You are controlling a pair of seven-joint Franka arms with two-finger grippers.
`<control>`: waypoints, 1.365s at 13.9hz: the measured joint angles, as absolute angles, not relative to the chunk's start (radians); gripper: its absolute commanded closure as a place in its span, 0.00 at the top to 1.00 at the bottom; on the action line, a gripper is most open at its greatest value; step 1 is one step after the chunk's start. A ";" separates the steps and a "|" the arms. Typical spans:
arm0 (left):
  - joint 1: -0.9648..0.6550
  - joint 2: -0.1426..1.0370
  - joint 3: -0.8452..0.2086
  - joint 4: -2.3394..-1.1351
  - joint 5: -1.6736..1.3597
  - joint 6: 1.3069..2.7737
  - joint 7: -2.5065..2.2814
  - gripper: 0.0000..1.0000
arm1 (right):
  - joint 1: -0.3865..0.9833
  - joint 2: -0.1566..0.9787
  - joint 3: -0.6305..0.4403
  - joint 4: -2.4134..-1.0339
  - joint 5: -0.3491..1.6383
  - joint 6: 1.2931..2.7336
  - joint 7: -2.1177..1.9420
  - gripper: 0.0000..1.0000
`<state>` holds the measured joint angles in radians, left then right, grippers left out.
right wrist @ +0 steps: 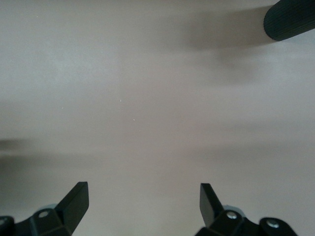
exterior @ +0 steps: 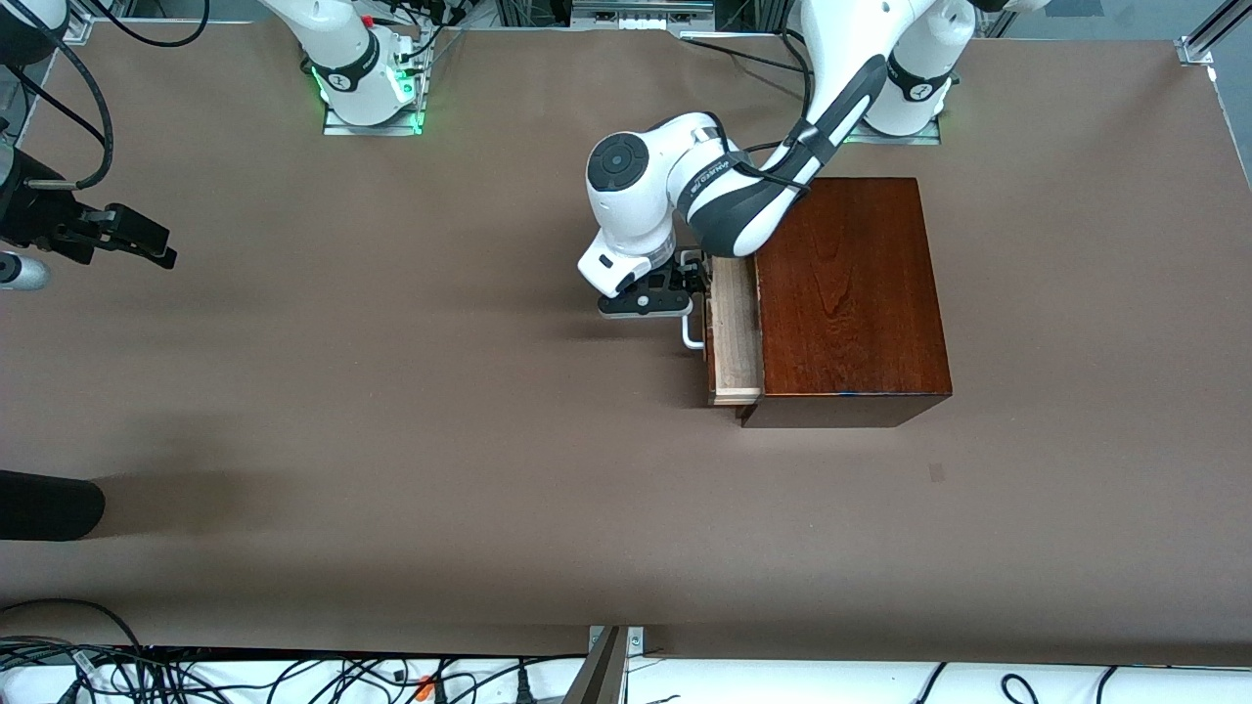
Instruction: Open drawer, take yellow block, close drawer
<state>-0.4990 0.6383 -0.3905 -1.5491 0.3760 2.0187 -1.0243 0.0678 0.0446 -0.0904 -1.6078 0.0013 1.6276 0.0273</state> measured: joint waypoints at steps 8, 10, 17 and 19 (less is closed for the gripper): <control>-0.500 0.645 -0.391 -1.537 0.372 2.020 -1.027 1.00 | 0.068 0.045 -0.090 -1.608 0.001 1.628 0.027 1.00; -0.500 0.645 -0.391 -1.536 0.372 2.020 -1.029 1.00 | 0.068 0.045 -0.090 -1.608 0.001 1.628 0.027 1.00; -0.503 0.641 -0.395 -1.475 0.368 2.021 -1.028 1.00 | 0.068 0.045 -0.090 -1.608 0.001 1.628 0.027 1.00; -0.506 0.632 -0.396 -1.461 0.367 1.990 -1.028 1.00 | 0.068 0.045 -0.090 -1.608 0.001 1.628 0.027 1.00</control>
